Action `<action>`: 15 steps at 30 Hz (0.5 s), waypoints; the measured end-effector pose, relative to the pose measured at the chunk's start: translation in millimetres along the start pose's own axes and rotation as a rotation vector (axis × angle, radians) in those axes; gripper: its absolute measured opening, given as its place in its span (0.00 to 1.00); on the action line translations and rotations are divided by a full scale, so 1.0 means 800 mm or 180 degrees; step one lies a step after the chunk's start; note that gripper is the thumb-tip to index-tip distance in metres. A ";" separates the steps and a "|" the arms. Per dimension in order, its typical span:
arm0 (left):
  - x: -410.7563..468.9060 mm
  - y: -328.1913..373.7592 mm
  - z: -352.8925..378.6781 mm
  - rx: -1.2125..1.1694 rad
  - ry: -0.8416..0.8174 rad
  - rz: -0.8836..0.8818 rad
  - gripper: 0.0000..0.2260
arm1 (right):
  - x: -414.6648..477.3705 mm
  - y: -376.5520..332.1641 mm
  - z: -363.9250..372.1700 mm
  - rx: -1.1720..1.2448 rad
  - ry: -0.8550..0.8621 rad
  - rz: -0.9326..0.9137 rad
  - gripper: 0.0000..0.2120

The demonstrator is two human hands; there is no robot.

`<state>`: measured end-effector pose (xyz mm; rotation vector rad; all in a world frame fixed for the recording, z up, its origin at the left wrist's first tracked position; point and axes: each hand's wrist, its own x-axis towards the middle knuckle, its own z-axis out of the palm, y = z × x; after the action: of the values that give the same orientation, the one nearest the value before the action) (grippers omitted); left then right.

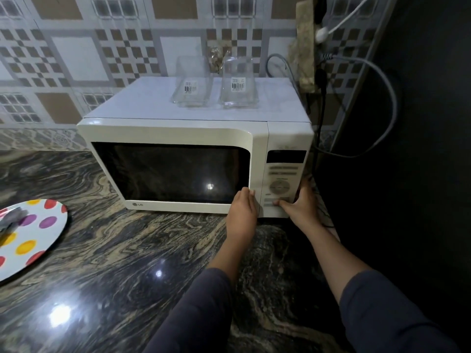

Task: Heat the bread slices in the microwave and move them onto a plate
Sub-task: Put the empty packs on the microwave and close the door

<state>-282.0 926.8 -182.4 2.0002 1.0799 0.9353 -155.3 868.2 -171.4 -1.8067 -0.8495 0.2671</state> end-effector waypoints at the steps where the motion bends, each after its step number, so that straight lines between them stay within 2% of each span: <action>1: 0.001 0.001 -0.002 -0.0037 -0.0061 -0.0016 0.13 | 0.000 -0.001 -0.001 0.0016 -0.0044 0.0044 0.35; 8: 0.007 0.004 -0.011 -0.0132 -0.0348 -0.0176 0.12 | -0.001 -0.024 -0.018 0.0192 -0.0302 0.0439 0.26; 15: 0.008 0.008 -0.013 -0.0128 -0.0362 -0.0215 0.11 | -0.008 -0.041 -0.017 -0.0270 -0.0032 0.0486 0.22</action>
<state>-285.7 932.2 -170.1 1.9474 1.0507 0.7924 -166.5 859.8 -138.1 -1.9544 -0.7401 0.3428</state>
